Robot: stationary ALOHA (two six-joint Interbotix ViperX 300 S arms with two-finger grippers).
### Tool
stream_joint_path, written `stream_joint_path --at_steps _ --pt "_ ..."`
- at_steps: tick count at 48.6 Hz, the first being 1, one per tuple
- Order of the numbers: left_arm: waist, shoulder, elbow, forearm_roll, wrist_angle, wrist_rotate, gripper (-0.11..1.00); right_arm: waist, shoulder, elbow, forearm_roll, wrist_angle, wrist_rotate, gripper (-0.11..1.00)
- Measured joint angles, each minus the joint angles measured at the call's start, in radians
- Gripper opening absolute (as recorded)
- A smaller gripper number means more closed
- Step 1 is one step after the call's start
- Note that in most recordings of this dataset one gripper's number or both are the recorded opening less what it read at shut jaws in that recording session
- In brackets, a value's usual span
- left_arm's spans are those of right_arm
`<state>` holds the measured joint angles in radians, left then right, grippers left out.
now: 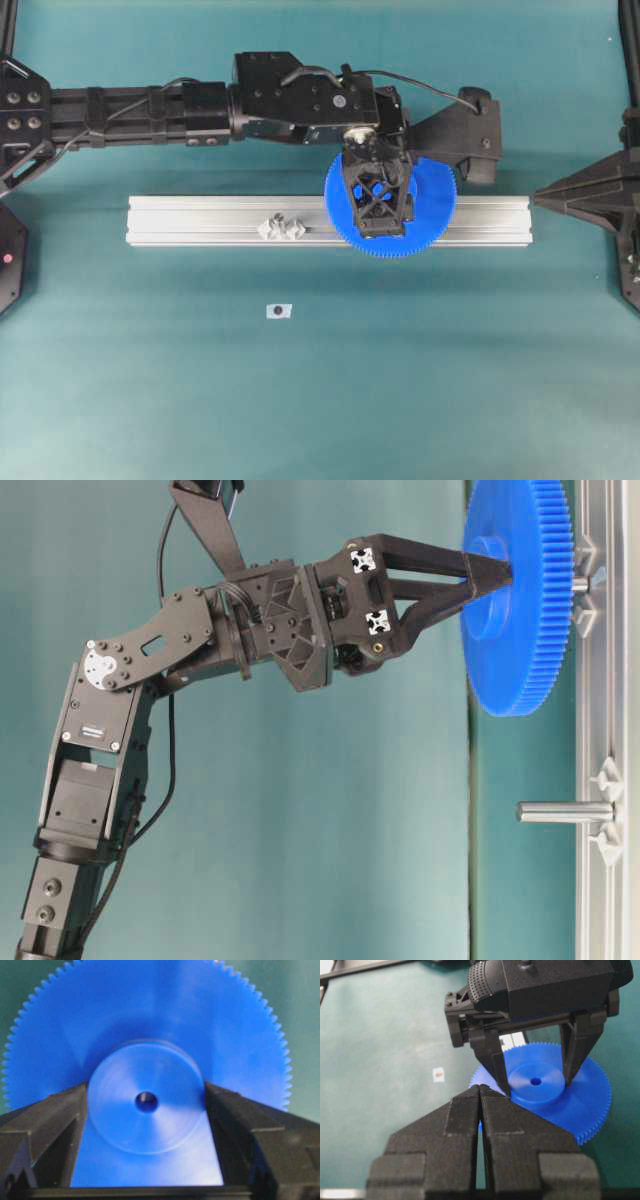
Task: Insert the large gear onto the shaft.
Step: 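Align the gear's center hole with the metal shaft and push it on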
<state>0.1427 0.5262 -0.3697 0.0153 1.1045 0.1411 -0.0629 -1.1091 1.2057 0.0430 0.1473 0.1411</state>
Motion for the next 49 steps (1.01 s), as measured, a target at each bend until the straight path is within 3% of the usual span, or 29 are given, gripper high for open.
stream_joint_path --at_steps 49 --pt "0.0 0.006 -0.055 0.0 0.064 0.014 0.76 0.0 0.0 0.0 0.0 0.0 0.0 0.04"
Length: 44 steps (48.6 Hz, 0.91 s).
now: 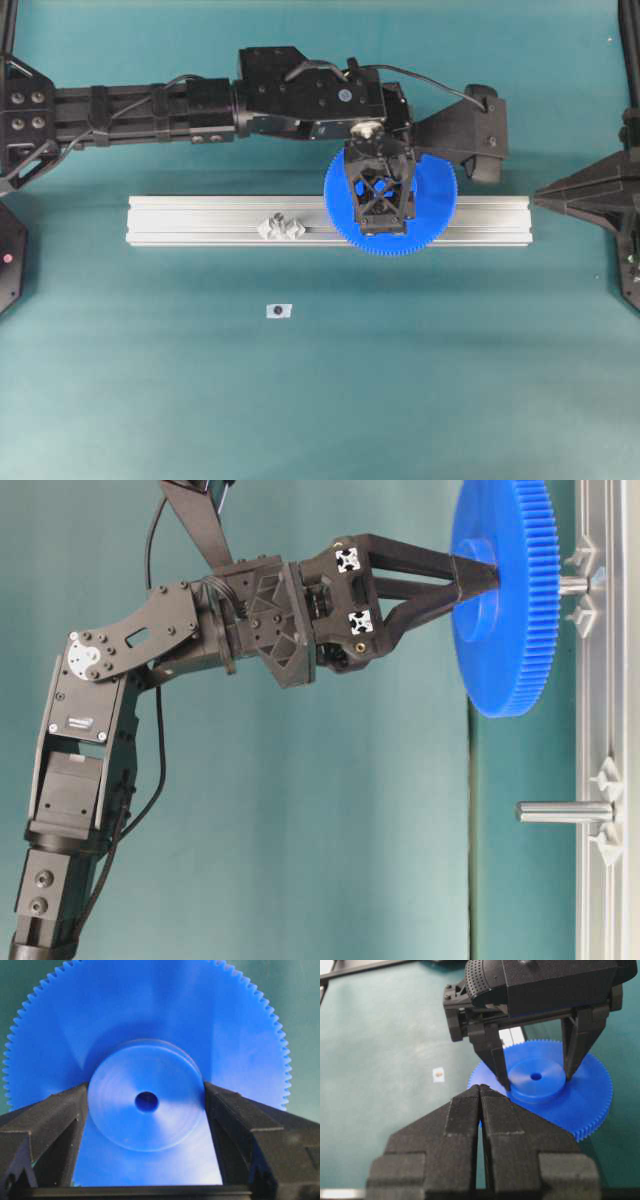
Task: Insert the large gear onto the shaft.
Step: 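Align the gear's center hole with the metal shaft and push it on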
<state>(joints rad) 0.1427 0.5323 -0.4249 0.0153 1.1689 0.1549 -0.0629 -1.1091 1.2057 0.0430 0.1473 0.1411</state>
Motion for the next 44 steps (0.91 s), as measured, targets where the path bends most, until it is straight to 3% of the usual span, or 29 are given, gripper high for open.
stream_joint_path --at_steps 15,24,44 --pt "0.002 0.003 -0.005 0.0 0.003 -0.003 0.77 0.0 0.0 0.0 0.0 0.0 0.0 0.04" --pt "0.002 0.002 -0.008 0.002 0.009 -0.002 0.88 0.0 0.0 0.0 0.0 0.0 0.0 0.04" --pt "-0.021 0.003 -0.008 0.003 0.034 -0.005 0.88 -0.002 -0.002 0.0 0.0 0.0 0.0 0.04"
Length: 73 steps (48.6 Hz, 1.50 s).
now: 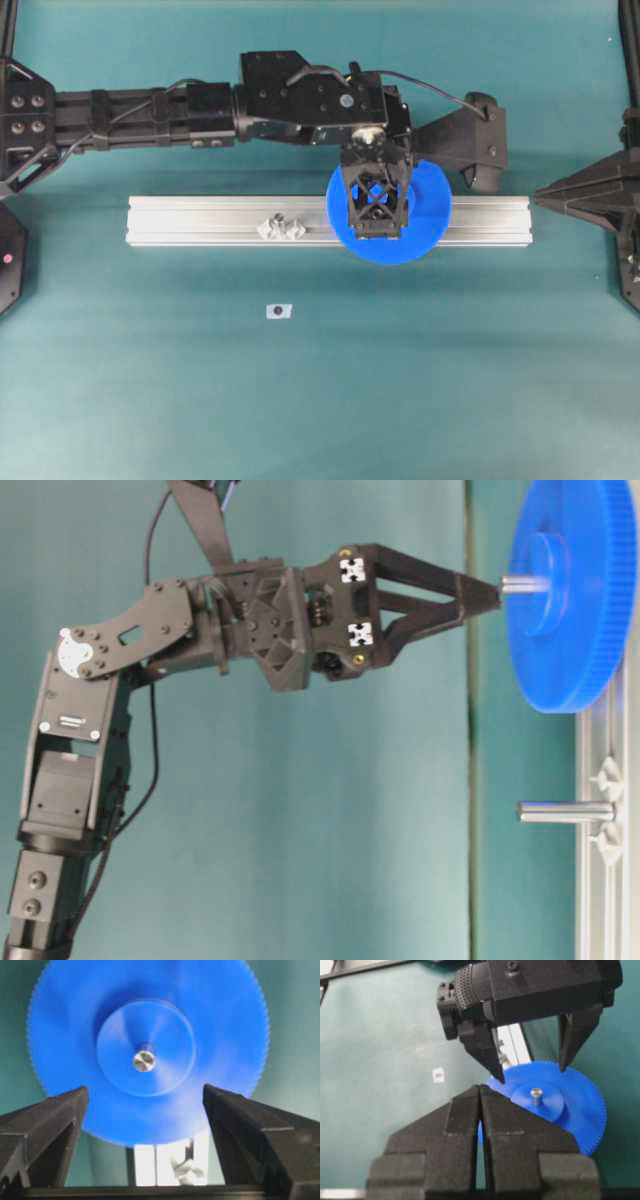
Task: Insert the large gear onto the shaft.
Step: 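Align the gear's center hole with the metal shaft and push it on, then open the left gripper and pull it back off the gear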
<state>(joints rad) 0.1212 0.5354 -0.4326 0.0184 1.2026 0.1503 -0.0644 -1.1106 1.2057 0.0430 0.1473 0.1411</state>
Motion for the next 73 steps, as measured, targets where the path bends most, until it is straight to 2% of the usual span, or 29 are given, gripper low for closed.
stream_joint_path --at_steps 42,73 --pt "0.0 0.0 -0.02 0.0 0.008 -0.006 0.88 0.0 0.002 -0.002 0.0 0.0 0.0 0.04" --pt "-0.015 0.0 -0.179 0.002 0.15 -0.005 0.88 0.0 0.0 0.0 0.0 0.0 0.003 0.04"
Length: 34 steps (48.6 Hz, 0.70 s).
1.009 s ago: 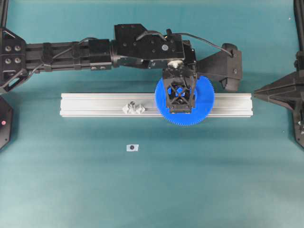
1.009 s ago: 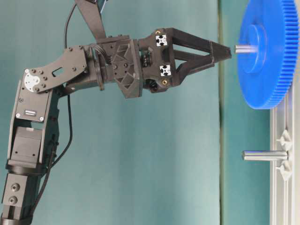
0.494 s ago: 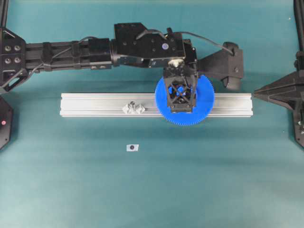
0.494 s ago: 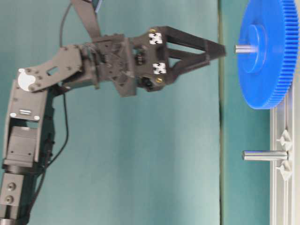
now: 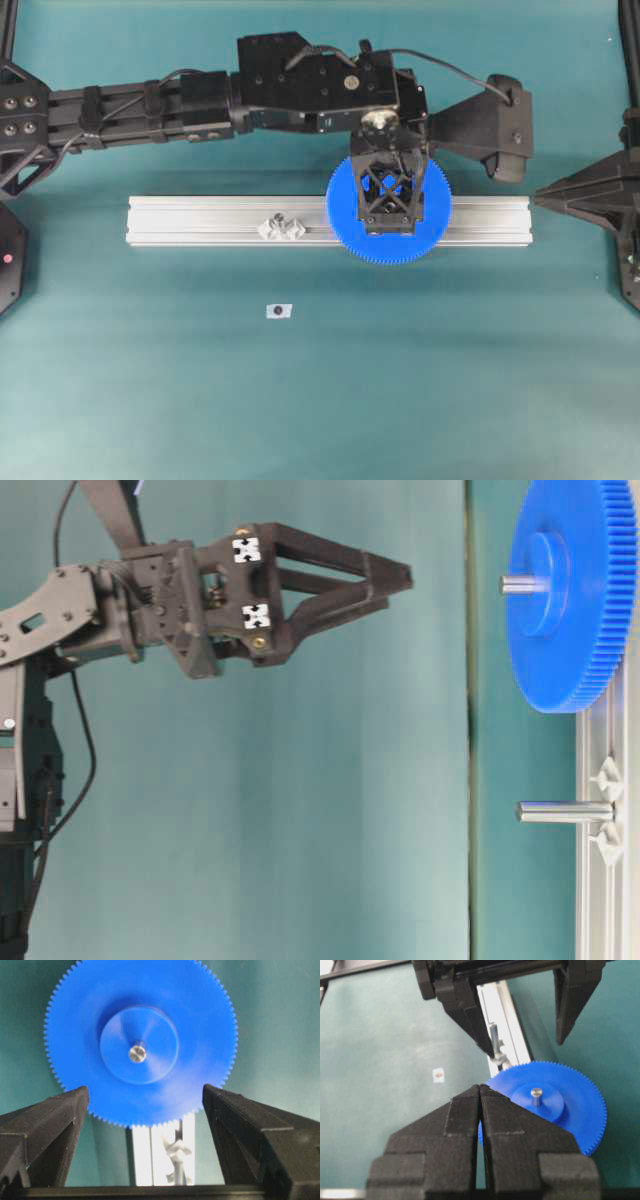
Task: Insert the large gear onto the shaft.
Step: 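Open the left gripper and pull it back off the gear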
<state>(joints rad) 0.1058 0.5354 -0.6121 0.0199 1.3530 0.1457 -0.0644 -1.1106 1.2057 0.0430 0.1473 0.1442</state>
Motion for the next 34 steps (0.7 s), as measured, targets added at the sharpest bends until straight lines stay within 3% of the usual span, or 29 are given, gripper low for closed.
stream_joint_path --at_steps 34 --pt "-0.005 -0.074 -0.069 0.0 0.006 -0.002 0.88 0.002 0.0 0.0 0.0 0.0 0.006 0.04"
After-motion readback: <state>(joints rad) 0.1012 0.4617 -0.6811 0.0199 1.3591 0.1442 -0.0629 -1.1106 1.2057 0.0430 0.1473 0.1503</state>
